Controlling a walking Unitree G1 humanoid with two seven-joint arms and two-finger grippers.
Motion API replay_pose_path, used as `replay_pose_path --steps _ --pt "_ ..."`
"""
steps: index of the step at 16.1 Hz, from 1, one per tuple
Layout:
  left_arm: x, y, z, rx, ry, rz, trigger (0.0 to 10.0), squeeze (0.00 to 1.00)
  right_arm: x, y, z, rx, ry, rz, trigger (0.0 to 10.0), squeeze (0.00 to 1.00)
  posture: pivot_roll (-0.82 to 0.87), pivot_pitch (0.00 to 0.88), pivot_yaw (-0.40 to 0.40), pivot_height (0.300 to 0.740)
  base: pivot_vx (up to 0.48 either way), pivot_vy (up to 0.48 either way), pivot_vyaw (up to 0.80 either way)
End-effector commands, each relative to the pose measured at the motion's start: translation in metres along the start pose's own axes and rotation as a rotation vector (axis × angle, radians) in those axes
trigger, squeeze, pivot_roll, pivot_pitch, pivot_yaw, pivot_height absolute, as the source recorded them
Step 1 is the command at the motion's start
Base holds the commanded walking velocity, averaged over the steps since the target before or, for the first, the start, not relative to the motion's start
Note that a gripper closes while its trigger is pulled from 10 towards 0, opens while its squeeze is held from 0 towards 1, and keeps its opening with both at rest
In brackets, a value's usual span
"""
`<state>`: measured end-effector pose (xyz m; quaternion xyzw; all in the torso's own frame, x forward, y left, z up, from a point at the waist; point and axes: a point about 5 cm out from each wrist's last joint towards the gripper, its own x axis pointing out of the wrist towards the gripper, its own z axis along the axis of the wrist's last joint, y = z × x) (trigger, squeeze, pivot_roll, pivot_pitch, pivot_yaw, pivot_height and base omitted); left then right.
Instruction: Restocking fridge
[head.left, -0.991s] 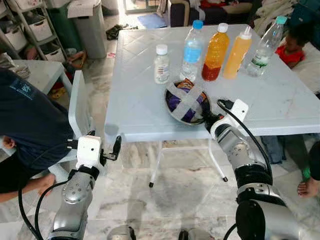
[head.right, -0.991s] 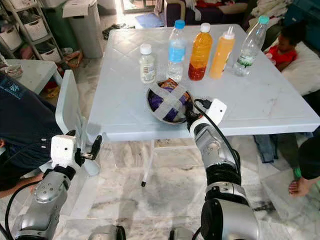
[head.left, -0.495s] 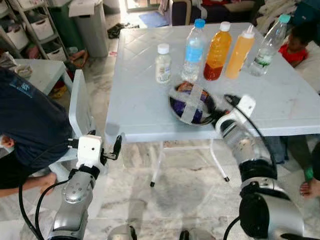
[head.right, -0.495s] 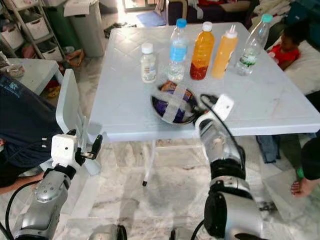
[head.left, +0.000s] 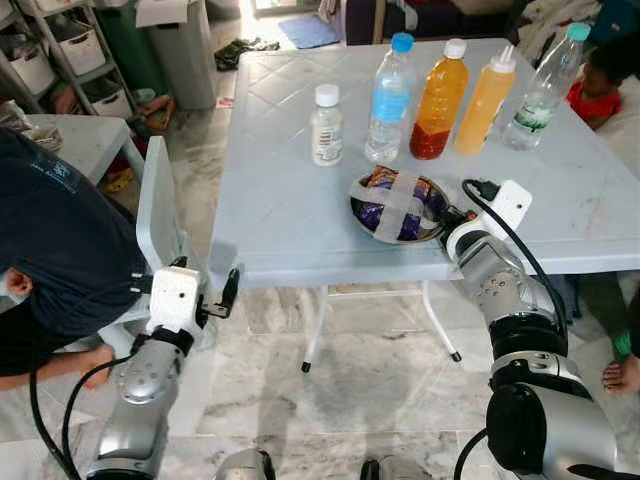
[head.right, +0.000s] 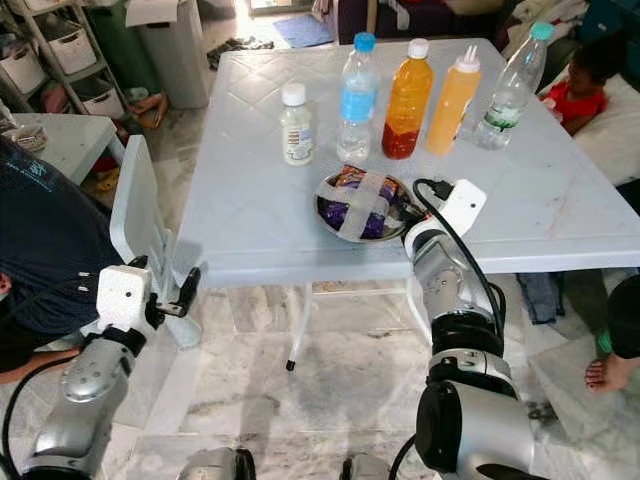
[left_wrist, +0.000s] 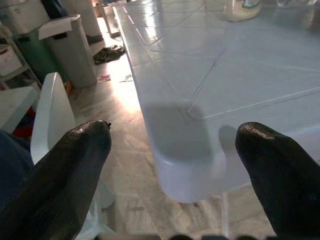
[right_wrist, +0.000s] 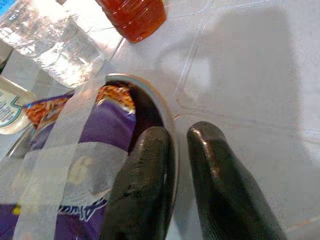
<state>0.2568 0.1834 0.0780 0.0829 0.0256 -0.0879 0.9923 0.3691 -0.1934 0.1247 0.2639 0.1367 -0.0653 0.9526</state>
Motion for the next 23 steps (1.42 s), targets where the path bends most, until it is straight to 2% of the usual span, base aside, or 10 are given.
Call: replay_pose_path --steps 1,5,6,7,8,10,11,12,17,23 --pt "-0.002 0.002 0.001 0.035 -0.001 -0.028 10.0 0.0 0.001 0.0 0.001 -0.017 0.013 -0.008 10.0 1.0 -0.02 0.061 0.062 0.735 0.0 0.0 0.0" --pt "-0.009 0.0 0.003 0.079 0.0 -0.078 10.0 0.0 0.005 -0.008 0.002 -0.038 0.043 -0.013 10.0 1.0 0.0 0.074 0.066 0.735 0.0 0.0 0.0" --pt "-0.01 0.0 0.004 0.078 0.0 -0.078 10.0 0.0 0.005 -0.007 0.001 -0.039 0.05 0.002 10.0 0.94 0.0 0.074 0.067 0.735 0.0 0.0 0.0" --pt "-0.01 -0.001 0.003 0.078 0.001 -0.078 10.0 0.0 0.006 -0.007 0.001 -0.045 0.058 0.013 10.0 0.36 0.01 0.076 0.068 0.735 0.0 0.0 0.0" --pt "-0.012 -0.003 0.002 0.079 0.006 -0.085 10.0 0.0 0.007 -0.005 -0.001 -0.063 0.08 0.038 10.0 0.0 0.02 0.078 0.07 0.735 0.0 0.0 0.0" --pt "-0.014 -0.003 0.002 0.089 0.011 -0.094 10.0 0.0 0.008 -0.005 -0.002 -0.081 0.103 0.056 10.0 0.0 0.02 0.081 0.072 0.735 0.0 0.0 0.0" --pt "-0.014 -0.003 0.002 0.09 0.012 -0.093 10.0 0.0 0.009 -0.004 -0.003 -0.085 0.113 0.072 8.9 0.0 0.02 0.081 0.072 0.735 0.0 0.0 0.0" --pt "-0.016 -0.002 0.002 0.091 0.015 -0.091 10.0 0.0 0.01 -0.003 -0.004 -0.102 0.14 0.105 0.0 0.0 0.03 0.085 0.073 0.735 0.0 0.0 0.0" --pt "-0.016 -0.003 0.002 0.094 0.018 -0.092 10.0 0.0 0.011 -0.005 -0.006 -0.192 0.193 0.145 0.0 0.0 0.03 0.085 0.071 0.735 0.0 0.0 0.0" --pt "-0.013 -0.006 0.002 0.092 0.018 -0.092 10.0 0.0 0.011 -0.006 -0.012 -0.189 0.213 0.158 0.0 0.0 0.02 0.083 0.064 0.735 0.0 0.0 0.0"
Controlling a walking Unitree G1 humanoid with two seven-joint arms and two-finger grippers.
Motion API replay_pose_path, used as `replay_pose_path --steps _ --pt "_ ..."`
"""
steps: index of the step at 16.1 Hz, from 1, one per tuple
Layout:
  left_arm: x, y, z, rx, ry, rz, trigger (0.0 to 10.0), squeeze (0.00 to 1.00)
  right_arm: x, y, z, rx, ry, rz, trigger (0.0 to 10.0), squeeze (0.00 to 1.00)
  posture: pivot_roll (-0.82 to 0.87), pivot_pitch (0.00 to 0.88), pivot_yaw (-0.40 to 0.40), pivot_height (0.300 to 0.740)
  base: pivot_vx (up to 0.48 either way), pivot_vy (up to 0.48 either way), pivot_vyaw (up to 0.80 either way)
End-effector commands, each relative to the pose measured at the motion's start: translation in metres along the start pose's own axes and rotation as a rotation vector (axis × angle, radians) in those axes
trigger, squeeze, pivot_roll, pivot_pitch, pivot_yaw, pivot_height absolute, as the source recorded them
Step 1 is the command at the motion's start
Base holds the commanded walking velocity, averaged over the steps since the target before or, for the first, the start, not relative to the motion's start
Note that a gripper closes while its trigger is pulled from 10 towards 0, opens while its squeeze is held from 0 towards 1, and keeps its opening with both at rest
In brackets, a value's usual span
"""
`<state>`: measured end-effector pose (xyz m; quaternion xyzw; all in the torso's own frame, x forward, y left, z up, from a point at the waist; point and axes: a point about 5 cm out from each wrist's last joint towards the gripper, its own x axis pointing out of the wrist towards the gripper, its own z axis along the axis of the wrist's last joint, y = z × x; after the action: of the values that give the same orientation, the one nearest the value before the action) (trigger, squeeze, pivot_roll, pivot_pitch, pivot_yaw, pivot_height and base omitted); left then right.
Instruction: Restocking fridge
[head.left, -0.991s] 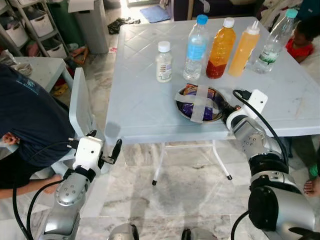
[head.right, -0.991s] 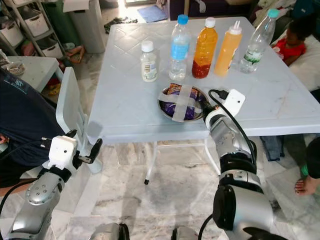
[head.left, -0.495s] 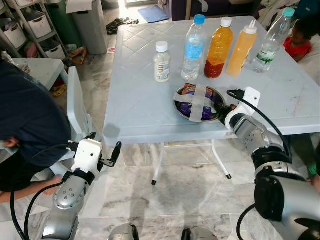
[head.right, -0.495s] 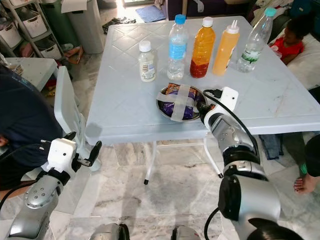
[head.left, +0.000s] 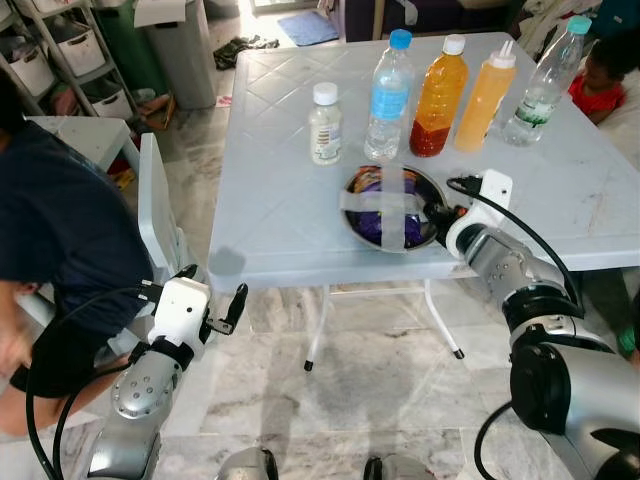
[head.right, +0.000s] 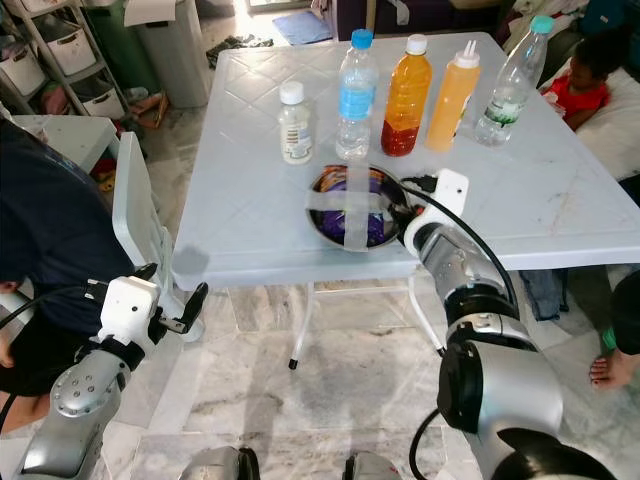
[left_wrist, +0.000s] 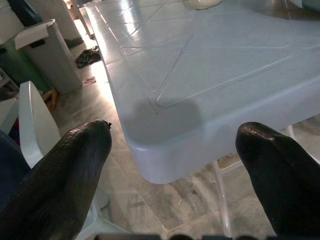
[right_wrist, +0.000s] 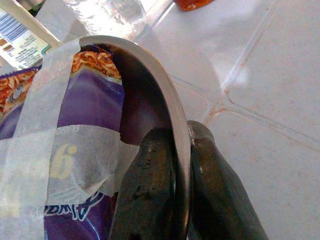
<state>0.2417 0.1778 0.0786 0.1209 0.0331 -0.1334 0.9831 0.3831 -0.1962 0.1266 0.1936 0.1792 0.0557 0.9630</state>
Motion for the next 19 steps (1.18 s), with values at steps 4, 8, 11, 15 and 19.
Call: replay_pose_path --steps 4,8,11,15,19 --pt "-0.004 0.007 -0.006 0.026 0.054 0.068 10.0 0.0 -0.001 0.004 -0.03 0.03 0.03 -0.004 0.0 0.0 0.01 0.086 0.062 0.735 0.0 0.0 0.0" --pt "-0.009 0.005 -0.016 -0.003 0.095 0.129 10.0 0.0 -0.008 0.005 -0.048 -0.011 -0.021 -0.031 0.0 0.0 -0.01 0.071 0.053 0.735 0.0 0.0 0.0" --pt "-0.008 0.0 -0.021 -0.022 0.11 0.12 10.0 0.0 -0.017 0.001 -0.058 -0.097 -0.066 -0.068 10.0 0.0 -0.01 0.061 0.031 0.735 -0.092 0.0 0.0" --pt "0.001 -0.003 -0.018 -0.062 0.083 0.148 10.0 0.0 -0.024 0.008 -0.057 -0.133 -0.169 -0.081 10.0 0.0 -0.02 0.032 0.037 0.735 -0.061 0.0 0.0" --pt "0.006 -0.004 -0.018 -0.093 0.078 0.165 10.0 0.0 -0.03 0.033 -0.05 -0.147 -0.276 -0.01 10.0 0.0 -0.03 0.002 0.038 0.735 -0.061 0.0 0.0"
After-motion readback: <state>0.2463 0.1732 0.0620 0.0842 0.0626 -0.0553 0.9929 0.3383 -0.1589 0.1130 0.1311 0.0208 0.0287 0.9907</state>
